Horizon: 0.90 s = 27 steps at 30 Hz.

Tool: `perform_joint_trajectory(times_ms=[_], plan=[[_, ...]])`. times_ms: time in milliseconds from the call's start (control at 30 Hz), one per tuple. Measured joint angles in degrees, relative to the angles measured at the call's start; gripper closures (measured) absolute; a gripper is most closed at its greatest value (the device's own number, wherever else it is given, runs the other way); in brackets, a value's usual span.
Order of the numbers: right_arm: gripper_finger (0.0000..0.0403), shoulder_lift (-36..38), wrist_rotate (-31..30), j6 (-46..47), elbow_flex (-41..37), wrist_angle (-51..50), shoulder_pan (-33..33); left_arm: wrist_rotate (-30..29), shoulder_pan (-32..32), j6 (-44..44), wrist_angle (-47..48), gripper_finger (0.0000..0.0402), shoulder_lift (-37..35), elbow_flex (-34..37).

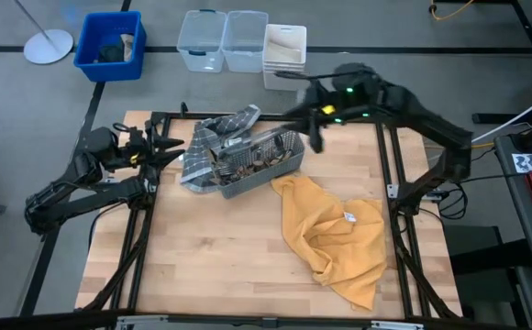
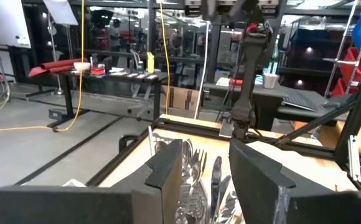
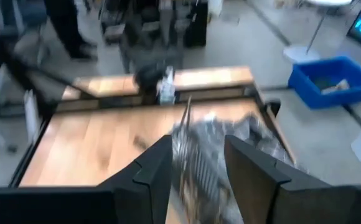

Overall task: Sort silverware
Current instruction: Return to Home Position

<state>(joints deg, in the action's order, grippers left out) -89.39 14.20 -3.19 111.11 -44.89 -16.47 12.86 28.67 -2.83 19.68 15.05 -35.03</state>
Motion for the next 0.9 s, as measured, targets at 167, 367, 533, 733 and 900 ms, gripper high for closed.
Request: perform_joint_trajectory(times_ms=[167, 367, 533, 733, 900], plan=[[0.0255, 4.94, 2.87, -6.22, -0.02, -11.37, -0.03, 0.00, 0.00, -0.13, 1.75, 0.0279, 0.02, 0.00], [0.0255, 9.62, 5.10, -10.47, -0.04, -17.15, -0.04, 0.00, 0.00, -0.16, 4.90, 0.0279, 0.04, 0.00], [0.0255, 12.67, 10.72, -12.96, -0.08, -20.32, -0.04, -0.05, 0.00, 0.82, 8.06, 0.0279, 0.04, 0.00], [0.0255, 17.60, 12.90, -16.14, -1.97, -22.59, -0.04, -0.09, 0.00, -1.18, 12.32, 0.0279, -0.03, 0.00], [0.0255, 24.25, 12.88, -16.60, -9.06, -21.75, -0.04, -0.09, 0.00, -5.48, 14.72, 0.0279, -0.04, 0.00]])
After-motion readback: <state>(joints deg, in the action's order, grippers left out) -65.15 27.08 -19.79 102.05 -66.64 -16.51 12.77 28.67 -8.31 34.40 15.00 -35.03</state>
